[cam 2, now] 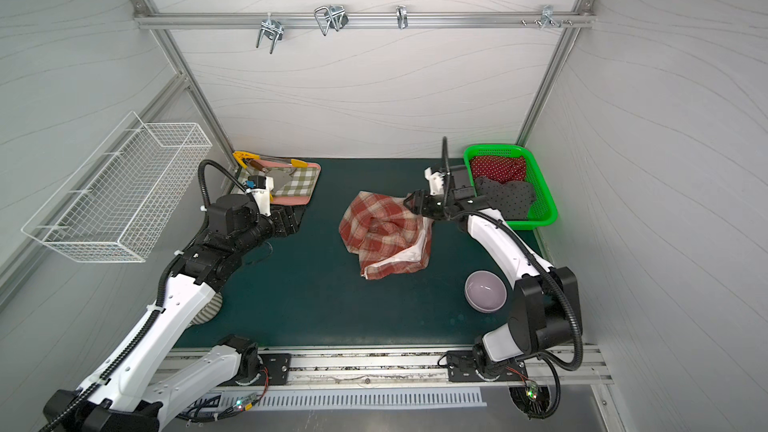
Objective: Roll up the skirts
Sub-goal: Place the skirt at the center of the board, then flatten out the skirt at the center of the board.
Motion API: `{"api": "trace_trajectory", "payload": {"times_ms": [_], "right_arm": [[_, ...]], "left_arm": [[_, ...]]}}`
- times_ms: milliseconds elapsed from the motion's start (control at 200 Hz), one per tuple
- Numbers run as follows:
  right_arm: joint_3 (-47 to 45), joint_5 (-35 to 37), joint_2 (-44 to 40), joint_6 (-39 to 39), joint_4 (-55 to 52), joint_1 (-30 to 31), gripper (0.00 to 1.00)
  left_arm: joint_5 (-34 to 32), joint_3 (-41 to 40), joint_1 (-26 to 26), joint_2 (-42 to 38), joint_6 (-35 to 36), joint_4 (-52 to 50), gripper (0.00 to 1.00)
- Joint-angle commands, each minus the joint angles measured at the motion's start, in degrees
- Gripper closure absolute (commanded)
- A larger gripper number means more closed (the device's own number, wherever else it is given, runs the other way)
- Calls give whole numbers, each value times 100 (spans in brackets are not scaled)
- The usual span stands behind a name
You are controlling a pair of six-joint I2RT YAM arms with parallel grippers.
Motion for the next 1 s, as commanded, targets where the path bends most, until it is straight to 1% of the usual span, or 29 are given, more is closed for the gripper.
{"api": "trace_trajectory", "payload": {"times_ms": [0,80,135,170,235,290,340,395,445,500,540,600,645,700,745,825,910,991], "right_arm": [[91,834,-116,-1077,-1043,544,41],[-68,1172,-176,-1268,-1260,847,44],[-197,1387,-197,-1294,-1387,955,44],[-273,1608,-218,-1289,-1469,969,42],[-500,1991,-375,-1207,-1444,888,35],[-717,2007,-557,-953,-1376,606,32],[-972,1854,-849,-677,-1219,299,31],[-1406,1962,-1399,-390,-914,132,31],[-1784,2170,-2000,-181,-658,136,33],[-2161,2074,-2534,-166,-313,221,36],[-2240,1982,-2660,-231,-241,352,38],[-2112,1692,-2469,-482,-308,611,40],[-1944,1590,-2233,-656,-391,884,46],[-1850,1491,-2020,-825,-228,1259,51],[-1740,1334,-1806,-900,-113,1437,55],[-1454,1148,-1215,-1016,-165,1476,54],[-1178,1191,-588,-1243,-300,1459,50],[-1103,1261,-221,-1328,-249,1418,45]], "left_arm": [[-285,96,-16,17,-81,83,22],[-282,91,-16,8,-124,46,22],[-301,76,-16,13,-128,20,22],[-323,80,-16,17,-136,10,22],[-295,93,-16,42,-154,10,22],[-260,104,-16,77,-171,-16,22],[-255,115,-16,97,-172,-24,22],[-268,124,-16,105,-165,-42,22],[-264,133,-16,107,-155,-43,22],[-245,141,-16,105,-146,-50,22],[-229,146,-16,113,-151,-43,22],[-209,150,-16,131,-170,-41,22],[-182,137,-16,148,-198,-32,22],[-166,137,-16,158,-210,-34,22],[-163,133,-16,157,-208,-54,22],[-194,140,-16,127,-175,-125,22],[-189,149,-16,105,-155,-178,22],[-117,189,-16,154,-163,-221,22]]}}
